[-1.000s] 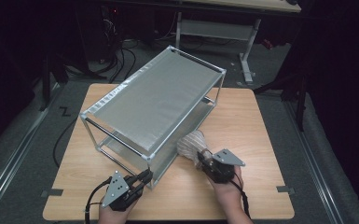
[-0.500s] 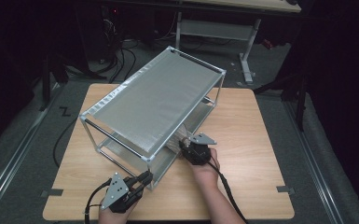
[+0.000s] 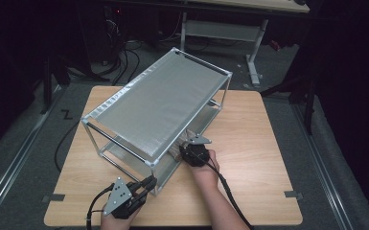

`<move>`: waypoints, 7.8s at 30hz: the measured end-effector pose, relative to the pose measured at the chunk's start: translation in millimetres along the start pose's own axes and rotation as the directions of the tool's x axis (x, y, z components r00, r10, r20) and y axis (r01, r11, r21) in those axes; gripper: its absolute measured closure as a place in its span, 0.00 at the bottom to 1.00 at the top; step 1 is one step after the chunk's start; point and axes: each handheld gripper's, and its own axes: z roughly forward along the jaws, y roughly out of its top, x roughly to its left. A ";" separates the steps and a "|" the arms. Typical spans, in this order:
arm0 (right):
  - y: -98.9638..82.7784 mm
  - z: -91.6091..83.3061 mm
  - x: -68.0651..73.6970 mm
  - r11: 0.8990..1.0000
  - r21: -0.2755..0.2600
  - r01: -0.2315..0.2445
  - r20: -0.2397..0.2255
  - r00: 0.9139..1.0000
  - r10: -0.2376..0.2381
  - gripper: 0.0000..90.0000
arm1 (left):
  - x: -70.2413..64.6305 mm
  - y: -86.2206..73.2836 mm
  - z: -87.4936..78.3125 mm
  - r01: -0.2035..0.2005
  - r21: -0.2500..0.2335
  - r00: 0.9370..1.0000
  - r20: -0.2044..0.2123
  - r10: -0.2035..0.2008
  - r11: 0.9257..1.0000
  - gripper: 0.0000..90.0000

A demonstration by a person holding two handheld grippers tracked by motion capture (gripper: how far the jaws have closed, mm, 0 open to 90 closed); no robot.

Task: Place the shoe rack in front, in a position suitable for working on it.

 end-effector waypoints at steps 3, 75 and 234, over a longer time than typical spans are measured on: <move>-0.3 -1.1 0.9 1.000 0.008 0.017 0.009 1.000 -0.017 0.79 | -0.3 0.1 -0.8 -0.004 0.001 1.000 0.008 0.004 1.000 0.89; -83.7 -145.0 -48.5 0.980 -0.159 -0.120 0.060 0.990 0.131 0.76 | -1.3 -12.2 -3.5 -0.052 0.057 0.998 0.024 0.050 0.997 0.68; -76.1 -98.4 14.6 0.999 0.003 -0.033 0.086 0.996 0.033 0.72 | -23.1 -9.1 6.2 -0.071 -0.015 0.981 0.181 0.072 0.997 0.89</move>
